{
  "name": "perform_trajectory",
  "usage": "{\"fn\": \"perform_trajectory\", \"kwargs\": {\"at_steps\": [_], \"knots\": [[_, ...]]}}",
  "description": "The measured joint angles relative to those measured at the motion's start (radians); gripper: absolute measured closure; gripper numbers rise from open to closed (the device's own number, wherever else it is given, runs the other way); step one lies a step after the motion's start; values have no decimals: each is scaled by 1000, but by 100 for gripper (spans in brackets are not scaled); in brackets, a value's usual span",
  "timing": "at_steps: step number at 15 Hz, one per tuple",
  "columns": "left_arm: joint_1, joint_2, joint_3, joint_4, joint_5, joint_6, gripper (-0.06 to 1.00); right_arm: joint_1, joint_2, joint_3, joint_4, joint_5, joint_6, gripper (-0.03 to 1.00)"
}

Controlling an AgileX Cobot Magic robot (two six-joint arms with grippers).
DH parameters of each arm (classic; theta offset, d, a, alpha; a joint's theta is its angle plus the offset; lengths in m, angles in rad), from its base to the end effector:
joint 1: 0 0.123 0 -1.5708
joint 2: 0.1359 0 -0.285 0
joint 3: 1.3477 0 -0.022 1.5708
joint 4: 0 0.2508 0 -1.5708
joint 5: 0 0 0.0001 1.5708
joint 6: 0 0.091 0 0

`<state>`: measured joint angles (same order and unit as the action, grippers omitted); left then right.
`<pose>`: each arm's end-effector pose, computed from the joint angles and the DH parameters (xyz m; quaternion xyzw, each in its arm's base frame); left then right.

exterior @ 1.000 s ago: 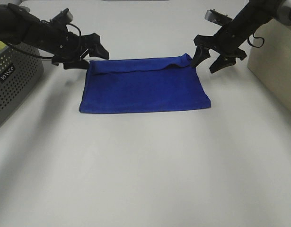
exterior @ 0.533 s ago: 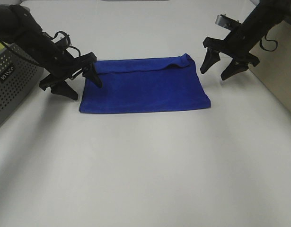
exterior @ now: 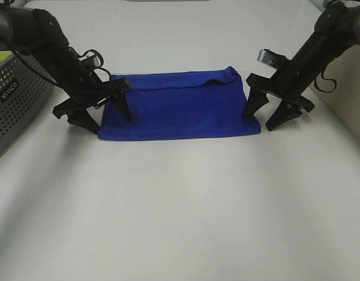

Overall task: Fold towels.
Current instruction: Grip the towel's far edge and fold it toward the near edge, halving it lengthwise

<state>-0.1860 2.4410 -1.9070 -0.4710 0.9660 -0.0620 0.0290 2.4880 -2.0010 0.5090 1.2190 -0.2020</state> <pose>0.4794 -0.1248 0.1045 -0.0568 0.9748 -0.2098 0.0512 0.4856 0.0557 0.1058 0.0197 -0.9717 -0.2353 0.0029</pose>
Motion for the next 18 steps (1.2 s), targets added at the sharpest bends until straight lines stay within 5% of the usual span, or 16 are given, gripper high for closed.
{"fn": "perform_trajectory", "kwargs": {"at_steps": [4,8,14,18], "knots": [[-23,-3,18,-30,-46,-3,33,44,13,0,22,-17,0,41],[-24,4,21,12,-42,-3,88,18,13,2,23,-35,22,94],[-25,-57,47,66,43,-3,91,0,-33,45,28,-11,21,95],[-49,-144,239,69,52,-3,91,0,-196,329,29,-13,-5,95]]}}
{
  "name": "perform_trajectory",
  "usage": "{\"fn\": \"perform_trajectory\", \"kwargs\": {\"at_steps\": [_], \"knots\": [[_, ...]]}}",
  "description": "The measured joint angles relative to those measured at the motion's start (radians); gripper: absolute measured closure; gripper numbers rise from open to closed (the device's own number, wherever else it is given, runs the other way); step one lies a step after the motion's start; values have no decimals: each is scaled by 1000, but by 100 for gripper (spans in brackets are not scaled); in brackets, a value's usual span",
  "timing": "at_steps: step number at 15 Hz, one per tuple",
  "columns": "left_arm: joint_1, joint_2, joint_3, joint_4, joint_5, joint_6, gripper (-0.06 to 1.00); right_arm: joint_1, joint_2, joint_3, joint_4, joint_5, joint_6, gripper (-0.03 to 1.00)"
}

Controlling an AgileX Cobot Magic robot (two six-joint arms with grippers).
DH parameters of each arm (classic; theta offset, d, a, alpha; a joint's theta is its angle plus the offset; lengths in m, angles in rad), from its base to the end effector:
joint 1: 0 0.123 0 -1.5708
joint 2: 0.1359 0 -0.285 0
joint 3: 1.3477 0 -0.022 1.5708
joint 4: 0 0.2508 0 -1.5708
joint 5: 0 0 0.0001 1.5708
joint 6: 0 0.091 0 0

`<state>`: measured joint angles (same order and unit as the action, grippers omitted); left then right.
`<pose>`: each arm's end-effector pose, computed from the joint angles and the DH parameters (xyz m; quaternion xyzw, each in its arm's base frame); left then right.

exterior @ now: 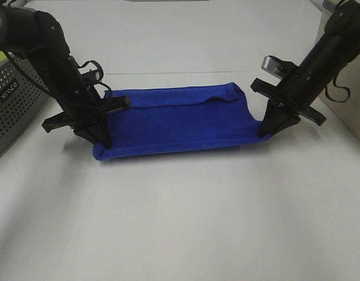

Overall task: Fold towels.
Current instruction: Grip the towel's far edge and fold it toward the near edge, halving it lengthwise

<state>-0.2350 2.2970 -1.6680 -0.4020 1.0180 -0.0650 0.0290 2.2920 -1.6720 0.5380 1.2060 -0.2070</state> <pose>0.4273 -0.1335 0.1123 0.0203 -0.9851 0.1694 0.0202 0.4320 0.0561 0.1218 -0.0014 -0.9675 -0.2457 0.0593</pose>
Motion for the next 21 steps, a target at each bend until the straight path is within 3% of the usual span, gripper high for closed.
{"fn": "perform_trajectory", "kwargs": {"at_steps": [4,7,11,16,21], "knots": [[-7,-123,233,-20,-30,0,91,0,-178,378,17,-109,-43,95],[-7,-174,230,-39,-28,0,91,0,-198,406,23,-138,-65,95],[4,-170,61,-42,-29,-40,91,0,-198,221,27,-155,-72,95],[22,-26,-191,-41,-42,-53,91,0,-23,-162,47,-98,-71,95],[25,71,-289,-22,-101,-56,91,0,98,-250,50,-89,-64,95]]}}
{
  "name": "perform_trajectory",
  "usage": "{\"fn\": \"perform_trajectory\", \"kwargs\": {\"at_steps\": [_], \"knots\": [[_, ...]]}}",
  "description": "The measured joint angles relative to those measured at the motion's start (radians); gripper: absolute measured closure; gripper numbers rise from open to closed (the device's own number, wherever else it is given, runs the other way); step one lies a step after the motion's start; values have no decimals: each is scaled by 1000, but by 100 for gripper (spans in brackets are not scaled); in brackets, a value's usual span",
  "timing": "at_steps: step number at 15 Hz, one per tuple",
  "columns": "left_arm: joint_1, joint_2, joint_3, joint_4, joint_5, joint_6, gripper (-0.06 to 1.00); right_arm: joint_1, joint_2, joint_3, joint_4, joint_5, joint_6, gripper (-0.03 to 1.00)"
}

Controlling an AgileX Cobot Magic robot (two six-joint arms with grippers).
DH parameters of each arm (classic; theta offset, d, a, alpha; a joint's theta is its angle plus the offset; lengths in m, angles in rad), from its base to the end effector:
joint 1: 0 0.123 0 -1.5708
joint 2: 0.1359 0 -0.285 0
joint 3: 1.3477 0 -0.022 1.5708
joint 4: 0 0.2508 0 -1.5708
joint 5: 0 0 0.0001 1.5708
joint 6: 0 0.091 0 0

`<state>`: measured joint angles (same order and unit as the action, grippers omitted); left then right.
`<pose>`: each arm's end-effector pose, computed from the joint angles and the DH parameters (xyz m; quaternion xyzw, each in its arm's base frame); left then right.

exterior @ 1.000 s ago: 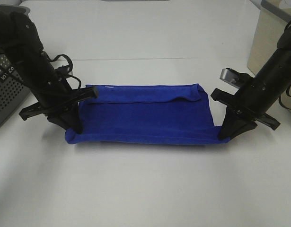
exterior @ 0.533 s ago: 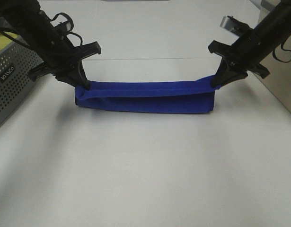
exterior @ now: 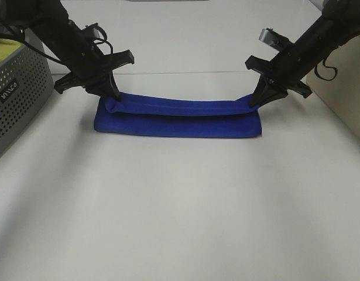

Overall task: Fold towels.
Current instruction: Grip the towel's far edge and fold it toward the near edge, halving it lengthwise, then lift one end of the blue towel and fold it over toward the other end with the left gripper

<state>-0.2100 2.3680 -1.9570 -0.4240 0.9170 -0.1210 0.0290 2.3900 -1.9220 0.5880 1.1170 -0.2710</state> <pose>0.4879 -0.1344 0.1537 -0.0558 0.9678 -0.2097 0.1278 0.4838 0.0594 0.1368 -0.0268 0.9633 0.2588 0.0666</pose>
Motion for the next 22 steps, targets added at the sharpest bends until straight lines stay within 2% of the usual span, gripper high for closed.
{"fn": "perform_trajectory", "kwargs": {"at_steps": [2,3,4,5,7,8,9,11,14,18,22], "knots": [[0,14,0,3,-33,-5,91,0,17,0,1,1,2,95],[0,14,0,8,-49,-16,90,0,19,0,3,8,5,91],[0,14,0,8,-63,-21,84,0,19,0,14,16,11,82],[0,14,0,8,-72,-23,73,0,19,0,28,26,14,69],[0,14,0,7,-75,-26,38,0,19,0,60,72,13,36],[0,14,0,8,-75,-26,24,0,18,0,73,87,11,28],[0,14,0,19,-74,-26,18,0,9,0,72,88,10,24],[0,6,0,107,-58,-26,14,0,-21,-21,40,92,10,21],[1,3,-1,173,-10,-26,13,-1,-42,-24,-5,92,11,21],[2,41,-1,177,-7,-26,13,-1,-42,-24,-12,92,14,21],[2,71,-1,172,-56,-26,14,-1,-42,-24,-16,92,14,21]]}}
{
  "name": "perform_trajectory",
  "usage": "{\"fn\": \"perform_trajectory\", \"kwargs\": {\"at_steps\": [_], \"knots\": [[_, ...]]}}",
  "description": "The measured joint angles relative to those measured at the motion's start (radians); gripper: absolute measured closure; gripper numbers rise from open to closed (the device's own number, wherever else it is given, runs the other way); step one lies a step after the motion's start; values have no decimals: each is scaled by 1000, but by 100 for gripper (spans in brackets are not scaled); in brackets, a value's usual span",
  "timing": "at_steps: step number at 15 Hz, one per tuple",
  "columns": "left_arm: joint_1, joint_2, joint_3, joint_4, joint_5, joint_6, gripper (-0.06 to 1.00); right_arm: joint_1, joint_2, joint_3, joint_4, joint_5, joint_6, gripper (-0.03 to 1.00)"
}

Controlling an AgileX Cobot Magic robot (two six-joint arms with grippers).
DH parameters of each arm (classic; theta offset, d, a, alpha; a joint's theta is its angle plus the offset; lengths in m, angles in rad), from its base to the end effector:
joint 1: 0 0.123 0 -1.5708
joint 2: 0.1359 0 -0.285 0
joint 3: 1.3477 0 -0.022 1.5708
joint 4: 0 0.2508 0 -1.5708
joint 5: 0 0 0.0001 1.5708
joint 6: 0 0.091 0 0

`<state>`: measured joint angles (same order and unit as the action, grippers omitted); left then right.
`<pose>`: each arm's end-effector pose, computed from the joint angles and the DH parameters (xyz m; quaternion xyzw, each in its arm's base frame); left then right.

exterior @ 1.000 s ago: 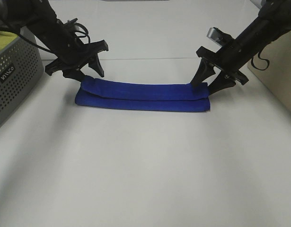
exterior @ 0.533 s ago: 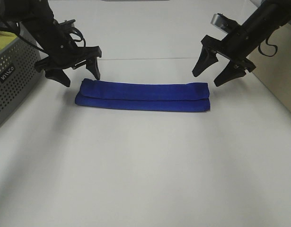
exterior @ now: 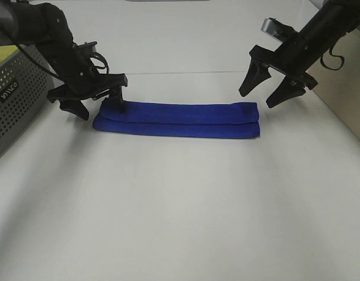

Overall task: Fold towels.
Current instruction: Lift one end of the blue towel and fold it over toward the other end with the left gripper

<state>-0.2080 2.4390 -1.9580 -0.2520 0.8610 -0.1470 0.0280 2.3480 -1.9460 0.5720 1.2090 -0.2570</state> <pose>0.4950 -0.1221 0.1156 -0.0360 0.9813 -0.1329 0.1347 0.4777 0.0595 0.1625 -0.0435 0.9627 0.2618 0.0528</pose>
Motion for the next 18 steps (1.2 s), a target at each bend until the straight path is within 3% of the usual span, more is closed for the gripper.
{"fn": "perform_trajectory", "kwargs": {"at_steps": [4,8,9,12,14,16,18], "knots": [[0,25,-1,-14,-8,0,30,0,0,0,0,0,0,21],[-1,31,-1,-16,-32,20,81,0,0,0,-3,0,0,21],[-1,31,-1,-13,-35,37,86,0,0,0,-3,0,0,21],[3,12,-12,64,-19,42,86,0,0,0,-4,0,0,21],[11,-39,-88,112,85,41,86,0,0,0,-4,0,0,21],[9,-69,-210,91,196,37,86,0,0,0,-4,0,0,21],[8,-71,-318,-17,265,27,86,0,0,0,0,0,0,21]]}}
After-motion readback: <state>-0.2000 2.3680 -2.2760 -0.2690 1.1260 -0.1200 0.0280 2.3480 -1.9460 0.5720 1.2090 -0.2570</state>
